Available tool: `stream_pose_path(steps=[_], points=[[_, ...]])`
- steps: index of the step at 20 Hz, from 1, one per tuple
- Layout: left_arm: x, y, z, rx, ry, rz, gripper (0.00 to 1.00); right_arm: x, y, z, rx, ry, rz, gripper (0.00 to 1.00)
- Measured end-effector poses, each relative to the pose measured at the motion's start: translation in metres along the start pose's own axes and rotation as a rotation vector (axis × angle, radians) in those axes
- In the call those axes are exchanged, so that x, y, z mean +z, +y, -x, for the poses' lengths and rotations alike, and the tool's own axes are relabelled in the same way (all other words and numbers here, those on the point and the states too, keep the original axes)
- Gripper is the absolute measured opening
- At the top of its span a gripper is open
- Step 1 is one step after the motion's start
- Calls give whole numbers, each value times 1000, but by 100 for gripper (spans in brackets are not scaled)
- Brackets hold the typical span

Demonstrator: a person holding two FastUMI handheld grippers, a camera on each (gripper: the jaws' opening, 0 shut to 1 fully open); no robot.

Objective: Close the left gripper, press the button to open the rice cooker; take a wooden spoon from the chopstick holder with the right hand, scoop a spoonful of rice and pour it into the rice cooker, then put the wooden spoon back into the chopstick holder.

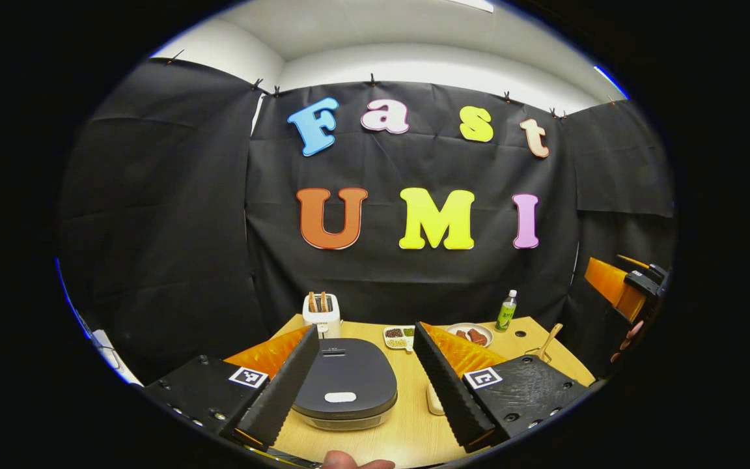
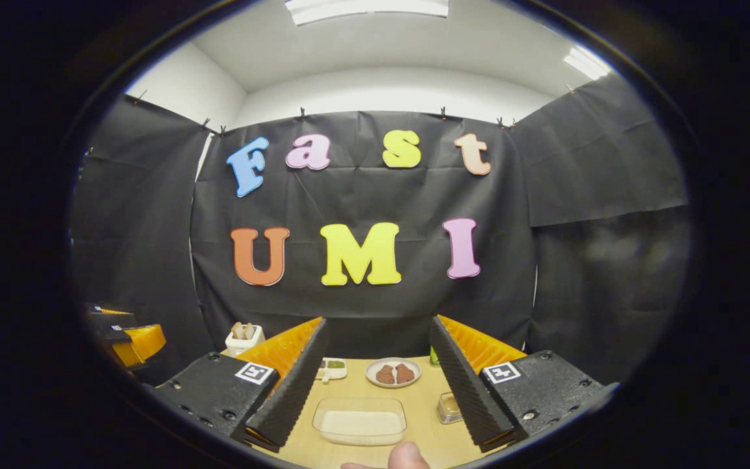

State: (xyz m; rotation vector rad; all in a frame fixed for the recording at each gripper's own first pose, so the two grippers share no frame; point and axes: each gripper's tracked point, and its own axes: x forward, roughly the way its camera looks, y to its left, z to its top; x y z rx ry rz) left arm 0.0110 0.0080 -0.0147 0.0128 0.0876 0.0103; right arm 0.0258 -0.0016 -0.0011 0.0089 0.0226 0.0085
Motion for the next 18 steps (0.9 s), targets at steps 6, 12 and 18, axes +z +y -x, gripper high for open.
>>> stream_pose_path(steps=[6, 12, 18], points=[[-27, 7, -14, 15, 107, 5, 94, -9, -6, -20, 8, 32, -6, 100], [-68, 13, -40, 25, 262, 12, 93, -15, -18, -41, 18, 43, 15, 100], [-120, 22, -64, 44, 459, 48, 29, -29, -47, -57, -34, 71, -16, 99]])
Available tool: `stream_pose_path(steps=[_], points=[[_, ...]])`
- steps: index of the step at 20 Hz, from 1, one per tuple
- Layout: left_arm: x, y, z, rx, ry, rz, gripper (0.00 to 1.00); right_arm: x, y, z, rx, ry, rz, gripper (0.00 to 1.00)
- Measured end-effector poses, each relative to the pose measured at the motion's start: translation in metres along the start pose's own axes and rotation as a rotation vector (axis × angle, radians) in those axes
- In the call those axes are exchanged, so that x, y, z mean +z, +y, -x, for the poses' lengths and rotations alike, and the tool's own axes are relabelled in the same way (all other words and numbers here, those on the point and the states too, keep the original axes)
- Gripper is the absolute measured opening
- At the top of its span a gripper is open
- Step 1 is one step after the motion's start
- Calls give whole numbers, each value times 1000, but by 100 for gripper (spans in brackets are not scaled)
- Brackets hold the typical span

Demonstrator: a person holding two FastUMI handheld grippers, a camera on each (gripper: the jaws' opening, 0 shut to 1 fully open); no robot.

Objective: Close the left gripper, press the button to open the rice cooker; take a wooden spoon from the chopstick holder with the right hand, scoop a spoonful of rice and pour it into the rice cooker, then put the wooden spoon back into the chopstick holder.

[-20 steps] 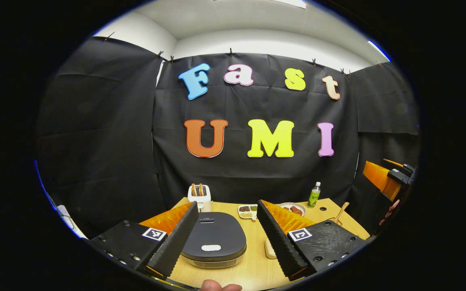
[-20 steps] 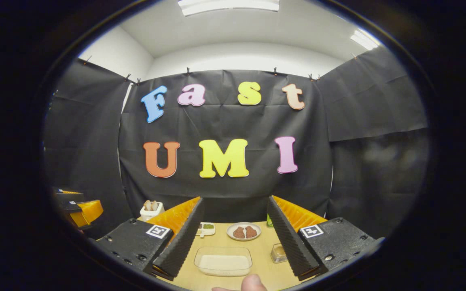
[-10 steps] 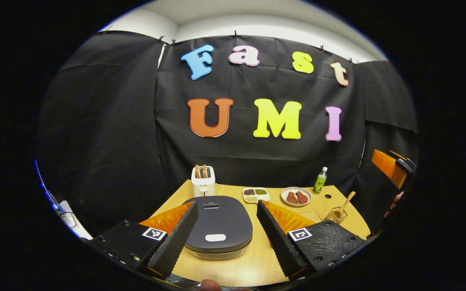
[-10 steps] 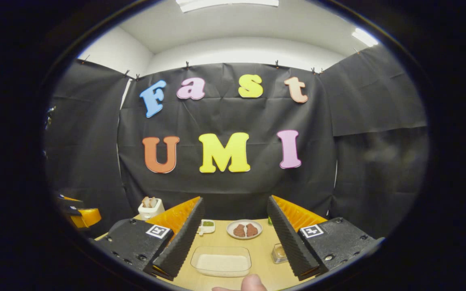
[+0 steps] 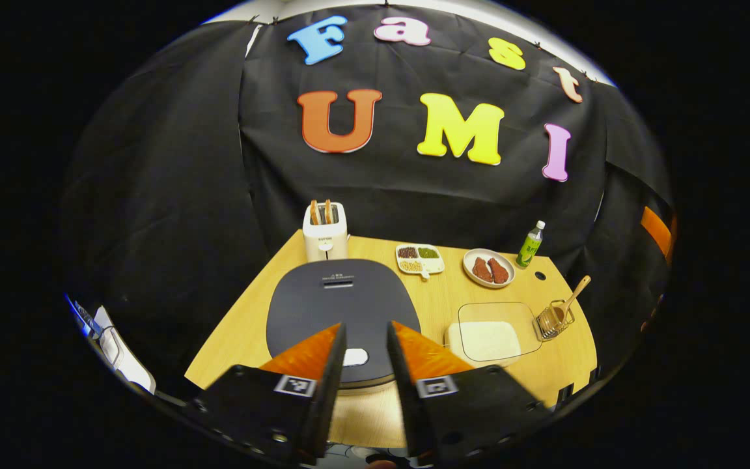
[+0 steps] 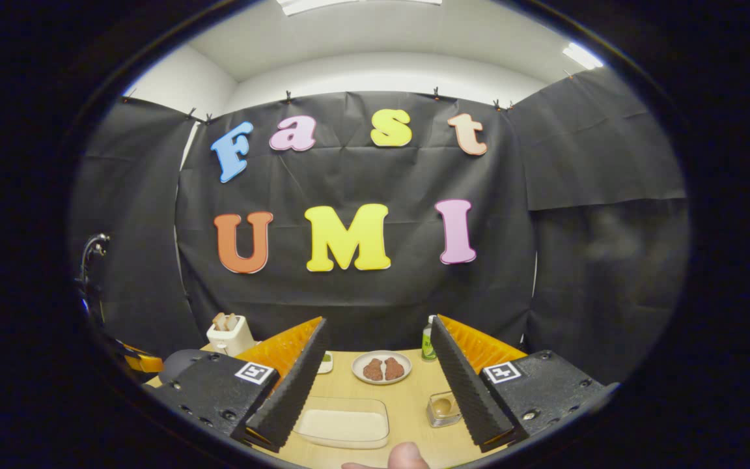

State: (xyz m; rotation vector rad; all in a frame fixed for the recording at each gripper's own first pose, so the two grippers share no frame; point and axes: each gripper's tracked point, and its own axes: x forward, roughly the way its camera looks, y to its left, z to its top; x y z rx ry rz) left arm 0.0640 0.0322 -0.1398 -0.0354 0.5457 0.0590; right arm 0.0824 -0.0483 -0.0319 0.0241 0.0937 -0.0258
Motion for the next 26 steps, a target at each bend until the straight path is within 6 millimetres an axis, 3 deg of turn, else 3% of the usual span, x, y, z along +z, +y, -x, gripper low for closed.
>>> stream_pose_path(steps=[1, 2, 4, 6, 11, 12, 13, 17, 22, 26], points=[[-2, 0, -3, -5, 22, 15, 2, -2, -4, -2, -9, 5, -3, 99], [-10, 0, -10, -12, 48, 26, 10, -5, -9, -3, -18, 10, -6, 99], [-24, 2, -19, -29, 101, 44, 10, -10, -16, -6, -30, 22, -14, 99], [-32, 3, -31, -41, 151, 77, 0, -16, -23, -7, -41, 36, -21, 100], [-46, 8, -48, -63, 215, 105, 0, -29, -35, -10, -68, 57, -31, 100], [-49, 10, -50, -62, 231, 107, 7, -30, -36, -11, -70, 62, -33, 100], [-52, 12, -52, -61, 239, 109, 0, -34, -37, -11, -72, 68, -33, 100], [-57, 14, -55, -72, 251, 111, 0, -36, -41, -15, -79, 72, -35, 100], [-67, 16, -60, -69, 296, 132, 0, -43, -32, -16, -64, 88, -40, 100], [-60, 17, -55, -82, 270, 158, 0, -37, -23, -13, -39, 76, -21, 100]])
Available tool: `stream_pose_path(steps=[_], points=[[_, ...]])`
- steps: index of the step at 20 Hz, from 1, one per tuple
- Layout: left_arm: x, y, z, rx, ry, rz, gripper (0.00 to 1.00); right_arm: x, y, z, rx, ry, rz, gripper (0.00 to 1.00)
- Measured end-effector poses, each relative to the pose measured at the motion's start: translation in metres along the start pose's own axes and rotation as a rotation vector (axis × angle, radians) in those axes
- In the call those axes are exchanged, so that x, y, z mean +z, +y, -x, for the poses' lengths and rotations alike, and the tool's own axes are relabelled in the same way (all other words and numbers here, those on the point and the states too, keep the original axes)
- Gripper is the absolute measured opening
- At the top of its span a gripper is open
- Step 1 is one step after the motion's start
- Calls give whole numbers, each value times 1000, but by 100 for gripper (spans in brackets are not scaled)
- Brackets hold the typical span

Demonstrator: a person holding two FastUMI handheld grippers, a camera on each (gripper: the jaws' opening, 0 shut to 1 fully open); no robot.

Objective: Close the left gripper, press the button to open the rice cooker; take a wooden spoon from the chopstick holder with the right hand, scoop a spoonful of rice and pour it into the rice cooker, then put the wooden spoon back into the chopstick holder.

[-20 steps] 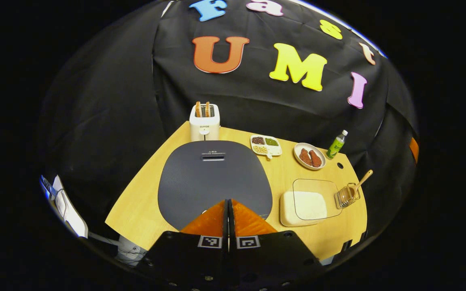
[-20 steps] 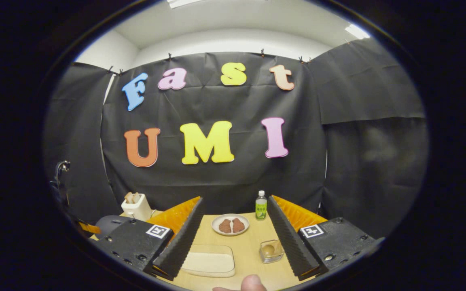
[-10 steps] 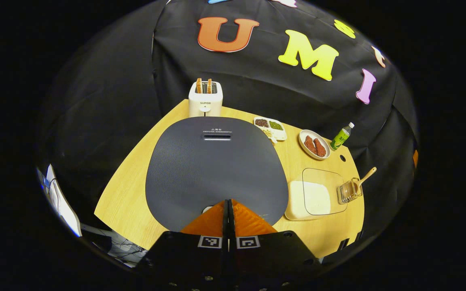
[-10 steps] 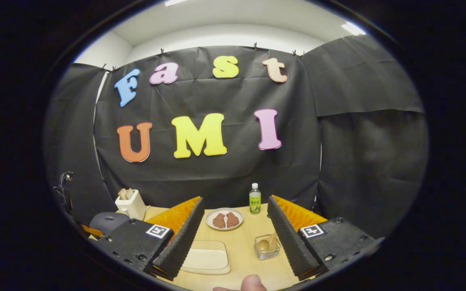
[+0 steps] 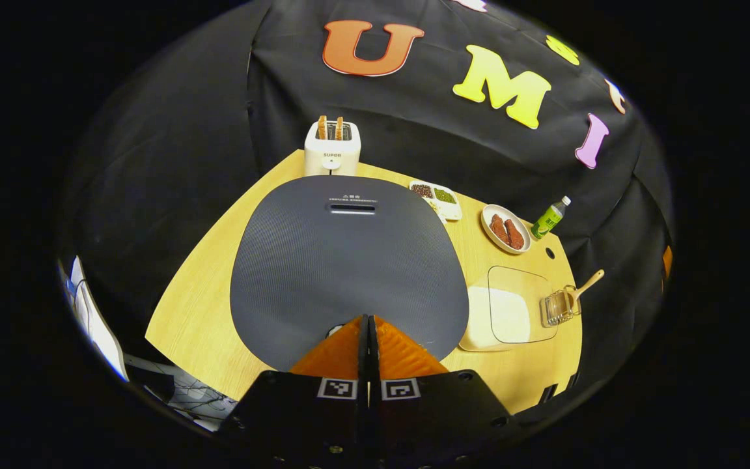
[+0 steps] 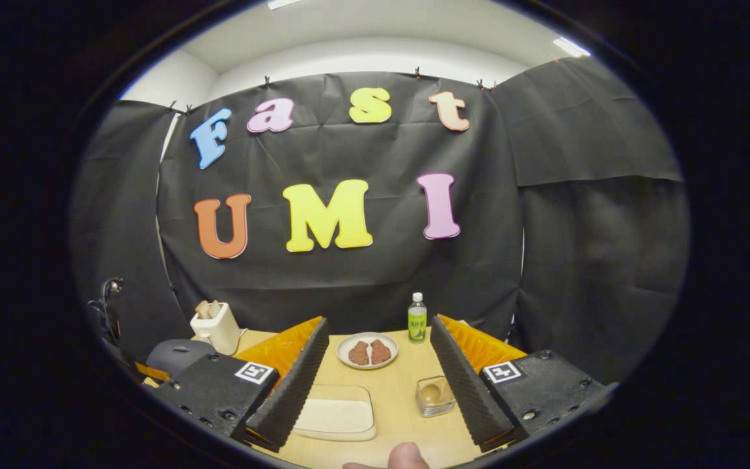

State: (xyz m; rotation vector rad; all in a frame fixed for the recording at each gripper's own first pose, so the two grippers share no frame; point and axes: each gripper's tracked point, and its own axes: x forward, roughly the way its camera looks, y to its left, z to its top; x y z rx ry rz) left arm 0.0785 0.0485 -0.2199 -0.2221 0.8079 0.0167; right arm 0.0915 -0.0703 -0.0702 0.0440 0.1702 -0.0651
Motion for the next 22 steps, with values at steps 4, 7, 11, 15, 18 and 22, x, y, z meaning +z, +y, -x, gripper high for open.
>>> stream_pose_path(steps=[4, 7, 11, 15, 18, 22], points=[[6, -1, 5, 3, -32, 4, 0, 16, -1, 7, 7, -31, 23, 100], [31, -7, 22, 6, -109, 1, 0, 27, -7, 12, -4, -56, 28, 100], [76, -17, 46, 6, -263, -25, 1, 33, -16, 18, -18, -74, 32, 100], [124, -25, 72, 13, -420, -66, 1, 33, -26, 22, -36, -78, 23, 100], [153, -35, 96, -22, -515, -71, 8, 34, -31, 22, -35, -78, 25, 100], [164, -43, 109, -41, -578, -50, 46, 28, -42, 18, -29, -61, 18, 99]])
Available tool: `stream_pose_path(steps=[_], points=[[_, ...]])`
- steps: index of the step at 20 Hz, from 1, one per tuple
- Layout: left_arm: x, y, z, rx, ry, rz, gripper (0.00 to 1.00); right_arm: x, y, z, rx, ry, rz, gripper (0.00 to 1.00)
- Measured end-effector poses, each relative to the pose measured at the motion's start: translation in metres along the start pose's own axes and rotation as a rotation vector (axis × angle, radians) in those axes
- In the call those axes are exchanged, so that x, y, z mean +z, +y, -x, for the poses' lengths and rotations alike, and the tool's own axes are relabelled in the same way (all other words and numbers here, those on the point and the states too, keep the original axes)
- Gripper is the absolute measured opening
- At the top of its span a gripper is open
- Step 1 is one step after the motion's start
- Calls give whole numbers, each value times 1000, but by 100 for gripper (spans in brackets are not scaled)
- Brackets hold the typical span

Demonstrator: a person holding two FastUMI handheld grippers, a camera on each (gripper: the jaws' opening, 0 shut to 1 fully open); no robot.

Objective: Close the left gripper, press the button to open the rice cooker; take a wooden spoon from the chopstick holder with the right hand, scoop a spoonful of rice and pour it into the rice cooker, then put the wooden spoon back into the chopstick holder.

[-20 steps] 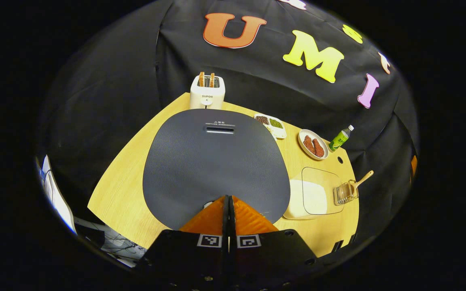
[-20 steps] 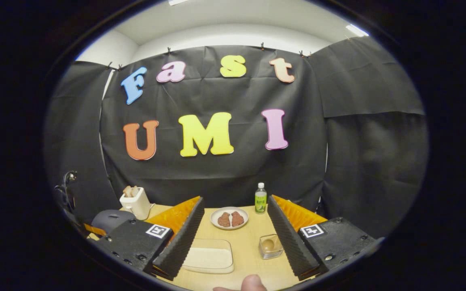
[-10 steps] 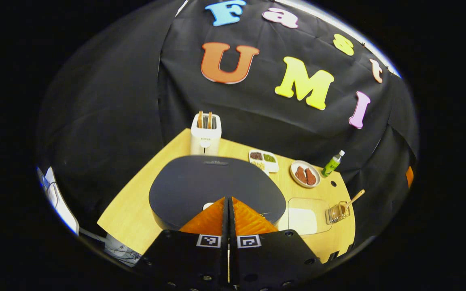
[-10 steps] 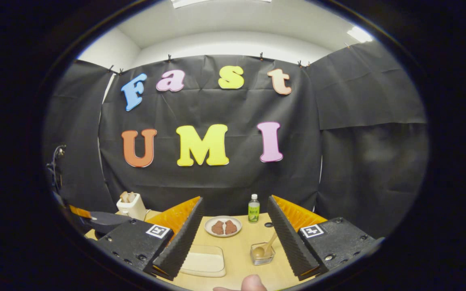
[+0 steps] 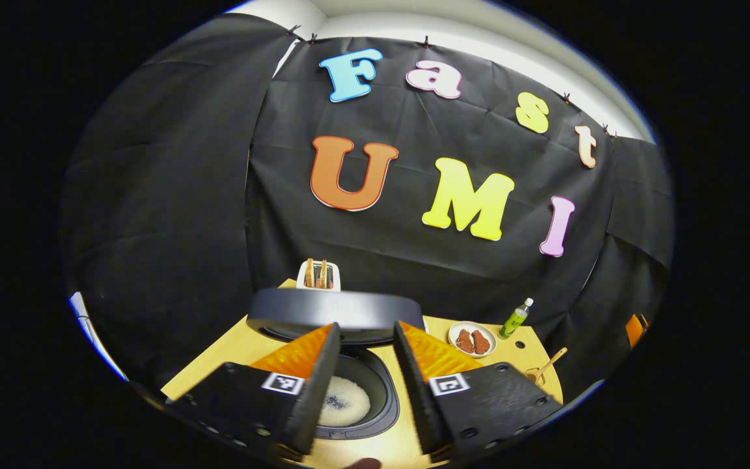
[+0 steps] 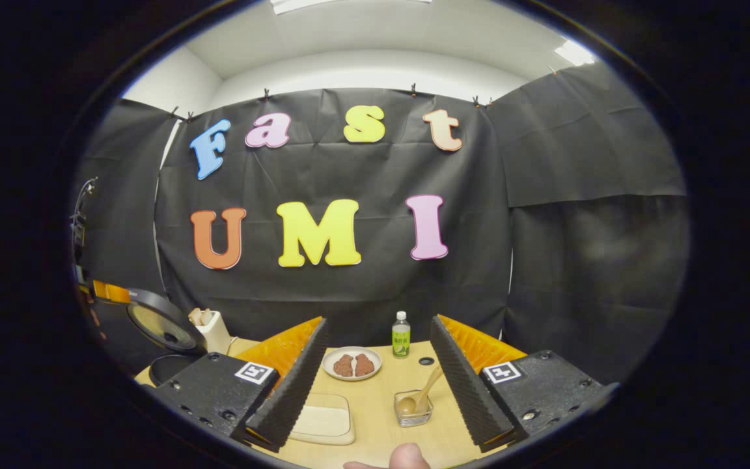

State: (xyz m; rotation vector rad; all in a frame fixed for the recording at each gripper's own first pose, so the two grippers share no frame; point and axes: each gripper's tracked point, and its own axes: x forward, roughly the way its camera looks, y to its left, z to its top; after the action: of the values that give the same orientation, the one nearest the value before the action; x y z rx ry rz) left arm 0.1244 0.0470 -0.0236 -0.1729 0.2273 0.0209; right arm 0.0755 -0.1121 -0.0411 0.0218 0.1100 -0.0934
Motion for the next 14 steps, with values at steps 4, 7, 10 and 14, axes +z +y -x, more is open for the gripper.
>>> stream_pose_path(steps=[4, 7, 10, 14], points=[[10, -3, 10, 29, -71, -41, 95, -11, -13, -6, -4, 29, 1, 99], [13, -13, 15, 22, -102, -75, 95, -27, -24, -15, -3, 58, 18, 99], [9, -23, 16, 21, -93, -81, 95, -52, -36, -26, 11, 119, 18, 100], [8, -39, 14, 28, -98, -87, 95, -86, -55, -50, 25, 178, 50, 100]])
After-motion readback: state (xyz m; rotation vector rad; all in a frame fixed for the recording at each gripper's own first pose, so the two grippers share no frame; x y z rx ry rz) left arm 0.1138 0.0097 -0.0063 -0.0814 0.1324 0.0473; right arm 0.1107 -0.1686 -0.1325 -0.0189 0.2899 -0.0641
